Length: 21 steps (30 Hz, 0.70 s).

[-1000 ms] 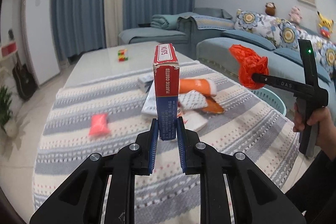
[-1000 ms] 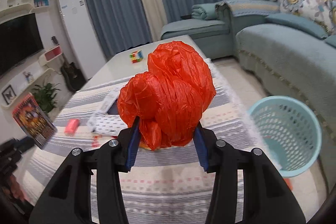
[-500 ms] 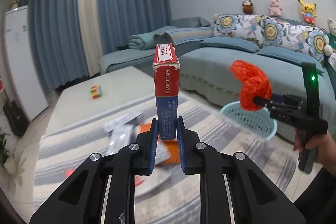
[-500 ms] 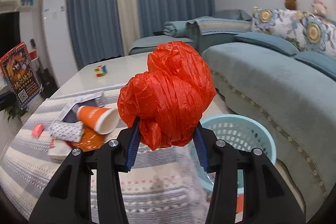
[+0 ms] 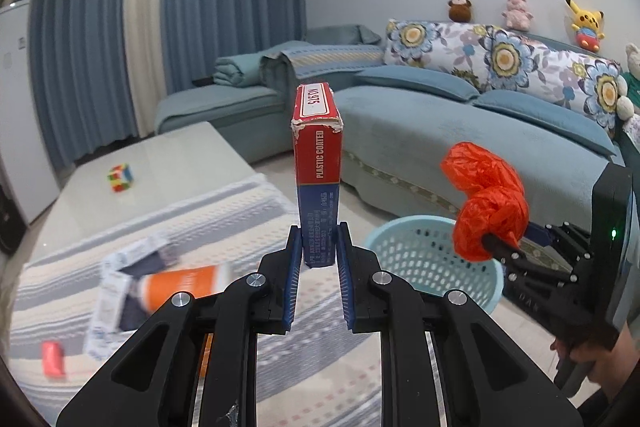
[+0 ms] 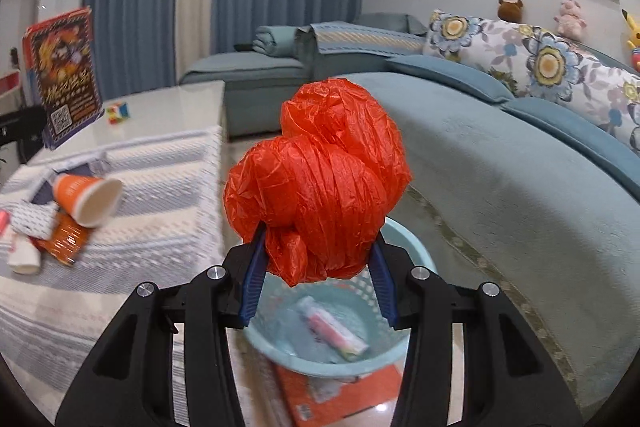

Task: Collect trash
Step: 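Carry the red bag over the blue basket and open the right tool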

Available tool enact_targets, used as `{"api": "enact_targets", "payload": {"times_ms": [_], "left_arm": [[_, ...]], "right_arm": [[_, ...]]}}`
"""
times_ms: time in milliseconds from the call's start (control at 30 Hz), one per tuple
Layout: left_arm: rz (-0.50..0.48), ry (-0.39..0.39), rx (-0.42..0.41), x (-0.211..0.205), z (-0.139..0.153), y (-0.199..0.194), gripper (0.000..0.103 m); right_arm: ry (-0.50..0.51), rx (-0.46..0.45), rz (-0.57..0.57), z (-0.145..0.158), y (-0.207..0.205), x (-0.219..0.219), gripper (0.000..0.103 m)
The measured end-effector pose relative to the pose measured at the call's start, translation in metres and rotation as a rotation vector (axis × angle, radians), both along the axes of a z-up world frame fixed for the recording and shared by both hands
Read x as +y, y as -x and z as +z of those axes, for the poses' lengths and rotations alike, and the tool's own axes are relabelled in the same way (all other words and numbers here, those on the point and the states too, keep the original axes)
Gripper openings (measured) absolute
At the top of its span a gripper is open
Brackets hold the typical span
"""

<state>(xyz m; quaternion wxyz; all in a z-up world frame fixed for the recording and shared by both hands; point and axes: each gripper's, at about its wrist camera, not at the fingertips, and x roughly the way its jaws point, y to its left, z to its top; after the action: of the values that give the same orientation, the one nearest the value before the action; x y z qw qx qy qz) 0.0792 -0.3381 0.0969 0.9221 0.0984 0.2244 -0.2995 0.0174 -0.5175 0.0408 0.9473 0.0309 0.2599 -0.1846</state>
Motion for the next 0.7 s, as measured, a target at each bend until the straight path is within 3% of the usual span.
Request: {"api": "enact_targets", "payload": {"times_ms": [200,433,633,700], "left_arm": [[-0.088,0.023,0.099,-0.047,-0.016,-0.007,0.016],[-0.091,-0.008,0.135,-0.097,-0.03,-0.022,0.016],[-0.044,-0.062,0.206,-0.12,-0.047,-0.033,0.016],[-0.049,-0.083,0.195,-0.128,-0.052,-0.033,0.016]], "right_arm": [[-0.025,0.021,-0.053,-0.01,0.005,-0.024,0.043],[-0.061,0.073,-0.11,-0.017,-0.003,-0.045,0.043],[-0.155,0.138,-0.15,-0.032,-0.008,-0.068,0.043],[-0.188,0.141,-0.158,-0.034,-0.009,-0.074,0.043]]}}
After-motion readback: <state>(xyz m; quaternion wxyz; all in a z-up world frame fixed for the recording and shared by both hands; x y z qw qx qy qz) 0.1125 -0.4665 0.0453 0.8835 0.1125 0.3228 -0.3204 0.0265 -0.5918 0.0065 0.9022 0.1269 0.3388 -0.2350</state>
